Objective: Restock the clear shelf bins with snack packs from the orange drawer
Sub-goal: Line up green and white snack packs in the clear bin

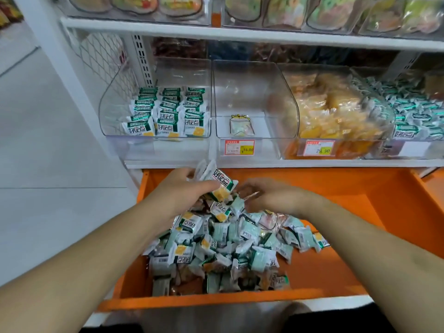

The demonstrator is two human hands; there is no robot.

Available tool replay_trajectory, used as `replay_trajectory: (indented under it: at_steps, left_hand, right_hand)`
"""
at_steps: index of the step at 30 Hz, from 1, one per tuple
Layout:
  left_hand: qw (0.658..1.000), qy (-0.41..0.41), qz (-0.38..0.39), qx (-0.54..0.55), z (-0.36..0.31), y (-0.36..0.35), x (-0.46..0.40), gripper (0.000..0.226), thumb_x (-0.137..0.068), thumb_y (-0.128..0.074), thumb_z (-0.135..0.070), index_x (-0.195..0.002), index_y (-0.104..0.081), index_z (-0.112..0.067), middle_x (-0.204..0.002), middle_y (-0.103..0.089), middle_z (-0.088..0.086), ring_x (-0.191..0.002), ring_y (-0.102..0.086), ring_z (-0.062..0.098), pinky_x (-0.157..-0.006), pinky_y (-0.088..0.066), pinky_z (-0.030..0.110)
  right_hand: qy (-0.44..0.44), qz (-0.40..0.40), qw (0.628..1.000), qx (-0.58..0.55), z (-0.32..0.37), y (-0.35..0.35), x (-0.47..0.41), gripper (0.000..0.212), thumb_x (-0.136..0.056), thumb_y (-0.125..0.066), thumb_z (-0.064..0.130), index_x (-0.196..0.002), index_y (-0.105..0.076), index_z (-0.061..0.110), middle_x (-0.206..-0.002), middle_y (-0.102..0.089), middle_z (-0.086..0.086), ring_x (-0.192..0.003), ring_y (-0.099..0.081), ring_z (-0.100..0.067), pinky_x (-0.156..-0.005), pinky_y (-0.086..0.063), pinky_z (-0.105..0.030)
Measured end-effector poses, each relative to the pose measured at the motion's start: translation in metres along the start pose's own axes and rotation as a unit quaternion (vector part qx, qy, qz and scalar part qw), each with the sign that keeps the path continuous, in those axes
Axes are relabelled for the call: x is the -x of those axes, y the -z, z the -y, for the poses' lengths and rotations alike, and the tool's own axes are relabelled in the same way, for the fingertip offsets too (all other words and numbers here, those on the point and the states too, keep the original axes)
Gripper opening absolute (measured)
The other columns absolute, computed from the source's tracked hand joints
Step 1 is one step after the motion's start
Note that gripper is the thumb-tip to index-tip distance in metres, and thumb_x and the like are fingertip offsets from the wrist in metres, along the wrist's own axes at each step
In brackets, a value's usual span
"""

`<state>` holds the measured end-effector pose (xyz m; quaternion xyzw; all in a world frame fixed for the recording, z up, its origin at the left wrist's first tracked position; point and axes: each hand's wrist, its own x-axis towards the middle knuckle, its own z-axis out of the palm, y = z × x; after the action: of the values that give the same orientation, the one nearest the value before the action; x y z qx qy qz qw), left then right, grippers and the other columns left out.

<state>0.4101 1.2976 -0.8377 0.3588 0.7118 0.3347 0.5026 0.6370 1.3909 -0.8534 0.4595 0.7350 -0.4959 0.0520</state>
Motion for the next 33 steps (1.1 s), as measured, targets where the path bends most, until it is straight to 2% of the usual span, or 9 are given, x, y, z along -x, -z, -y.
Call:
replay_trajectory:
  at_steps: [2, 4, 6, 11, 16, 21, 26, 29, 33]
  left_hand:
    - [1.0, 0.023, 0.0, -0.015, 0.014, -0.005, -0.007, 0.085, -0.053, -0.09, -0.063, -0.127, -0.064, -0.03, -0.116, -0.072, -0.001, -0.093, -0.077, 0.021, -0.089, -0.063, 0.046]
    - [0.999, 0.035, 0.015, -0.008, 0.02, -0.01, -0.008, 0.083, -0.066, -0.092, -0.053, -0.135, -0.059, -0.019, -0.116, -0.071, 0.002, -0.084, -0.079, 0.018, -0.084, -0.066, 0.042]
    - [0.999, 0.041, 0.034, -0.004, 0.024, -0.014, -0.011, 0.079, -0.074, -0.091, -0.046, -0.138, -0.056, -0.017, -0.119, -0.067, 0.001, -0.08, -0.079, 0.015, -0.084, -0.066, 0.04]
    - [0.998, 0.027, 0.046, -0.035, 0.025, -0.017, -0.018, 0.102, -0.054, -0.086, -0.068, -0.143, -0.056, -0.027, -0.128, -0.065, -0.005, -0.092, -0.076, 0.011, -0.088, -0.064, 0.04]
    - [0.998, 0.02, 0.057, -0.022, 0.019, -0.018, -0.016, 0.052, -0.08, -0.087, -0.048, -0.121, -0.066, -0.025, -0.115, -0.07, -0.002, -0.097, -0.075, 0.018, -0.088, -0.064, 0.041]
    - [0.998, 0.033, 0.049, -0.003, 0.019, -0.013, -0.015, 0.041, -0.082, -0.088, -0.039, -0.112, -0.068, -0.021, -0.102, -0.079, 0.006, -0.093, -0.078, 0.023, -0.086, -0.065, 0.045]
    - [0.998, 0.039, 0.038, 0.028, 0.019, -0.002, -0.011, 0.043, -0.079, -0.09, -0.035, -0.11, -0.07, -0.013, -0.107, -0.077, 0.012, -0.086, -0.08, 0.025, -0.084, -0.065, 0.045]
    - [0.997, 0.046, 0.026, 0.058, 0.01, 0.007, -0.008, 0.059, -0.063, -0.091, -0.043, -0.11, -0.071, -0.013, -0.116, -0.073, 0.011, -0.09, -0.079, 0.028, -0.084, -0.065, 0.044]
    - [0.991, 0.024, 0.022, 0.13, -0.011, 0.025, 0.001, 0.059, -0.076, -0.093, -0.03, -0.123, -0.066, -0.006, -0.129, -0.066, 0.013, -0.107, -0.073, 0.034, -0.071, -0.064, 0.031]
  right_hand:
    - [-0.058, -0.01, 0.997, 0.053, -0.028, -0.02, -0.018, 0.054, -0.096, -0.074, 0.024, -0.146, -0.054, 0.023, -0.132, -0.062, 0.002, -0.115, -0.064, -0.019, -0.098, -0.056, -0.04]
    - [-0.093, -0.021, 0.991, 0.095, -0.055, -0.042, -0.032, 0.054, -0.098, -0.071, 0.031, -0.148, -0.053, 0.021, -0.134, -0.062, -0.002, -0.114, -0.063, -0.024, -0.1, -0.055, -0.044]
    - [-0.097, -0.042, 0.985, 0.136, -0.077, -0.06, -0.045, 0.052, -0.1, -0.066, 0.032, -0.149, -0.052, 0.02, -0.14, -0.062, -0.009, -0.117, -0.063, -0.029, -0.098, -0.055, -0.04]
    - [-0.115, -0.082, 0.983, 0.114, -0.115, -0.092, -0.079, 0.055, -0.098, -0.066, 0.042, -0.147, -0.051, 0.02, -0.134, -0.065, -0.008, -0.107, -0.065, -0.027, -0.085, -0.056, -0.035]
    - [-0.124, -0.121, 0.975, 0.138, -0.133, -0.101, -0.095, 0.016, -0.098, -0.07, 0.026, -0.11, -0.064, 0.018, -0.087, -0.063, -0.002, -0.079, -0.064, -0.024, -0.067, -0.054, -0.034]
    - [-0.1, -0.115, 0.981, 0.12, -0.138, -0.095, -0.088, 0.011, -0.09, -0.081, 0.024, -0.097, -0.073, 0.022, -0.093, -0.071, 0.002, -0.082, -0.067, -0.019, -0.07, -0.055, -0.029]
    - [-0.053, -0.147, 0.978, 0.134, -0.108, -0.08, -0.069, 0.007, -0.093, -0.076, 0.02, -0.092, -0.069, 0.018, -0.099, -0.073, -0.002, -0.09, -0.069, -0.023, -0.082, -0.059, -0.038]
    - [0.001, -0.149, 0.982, 0.113, -0.058, -0.046, -0.044, 0.011, -0.098, -0.072, 0.019, -0.098, -0.064, 0.011, -0.102, -0.069, -0.008, -0.088, -0.072, -0.023, -0.07, -0.052, -0.033]
    - [0.089, -0.173, 0.981, -0.028, 0.012, -0.003, 0.011, 0.005, -0.1, -0.068, 0.008, -0.1, -0.064, 0.01, -0.094, -0.06, -0.003, -0.07, -0.071, -0.005, -0.059, -0.054, -0.027]
